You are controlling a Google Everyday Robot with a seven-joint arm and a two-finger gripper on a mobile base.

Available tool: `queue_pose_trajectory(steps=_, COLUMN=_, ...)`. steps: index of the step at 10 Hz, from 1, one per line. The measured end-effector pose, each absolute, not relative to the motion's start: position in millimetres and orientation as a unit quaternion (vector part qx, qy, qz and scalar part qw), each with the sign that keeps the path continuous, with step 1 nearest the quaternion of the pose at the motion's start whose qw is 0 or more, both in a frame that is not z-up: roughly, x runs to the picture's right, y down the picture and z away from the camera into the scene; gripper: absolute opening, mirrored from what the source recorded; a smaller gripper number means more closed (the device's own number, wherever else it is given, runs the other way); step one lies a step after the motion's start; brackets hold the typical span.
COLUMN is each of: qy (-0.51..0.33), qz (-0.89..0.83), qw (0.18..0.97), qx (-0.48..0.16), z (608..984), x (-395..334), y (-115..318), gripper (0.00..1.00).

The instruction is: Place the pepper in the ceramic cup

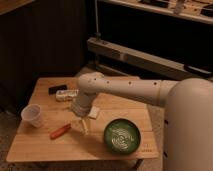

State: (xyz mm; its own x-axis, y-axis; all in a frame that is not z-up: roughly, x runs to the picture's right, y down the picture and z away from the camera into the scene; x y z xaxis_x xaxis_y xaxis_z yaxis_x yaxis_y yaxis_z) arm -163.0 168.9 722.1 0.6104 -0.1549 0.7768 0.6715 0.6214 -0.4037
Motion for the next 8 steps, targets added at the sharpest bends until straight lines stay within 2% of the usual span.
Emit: queue_pose_trajectory(steps=8, qy=-0.365, qz=-0.253, qw=0.819, qx=-0.363, z=719.4, x=-164.1, y=174.9, gripper=1.0)
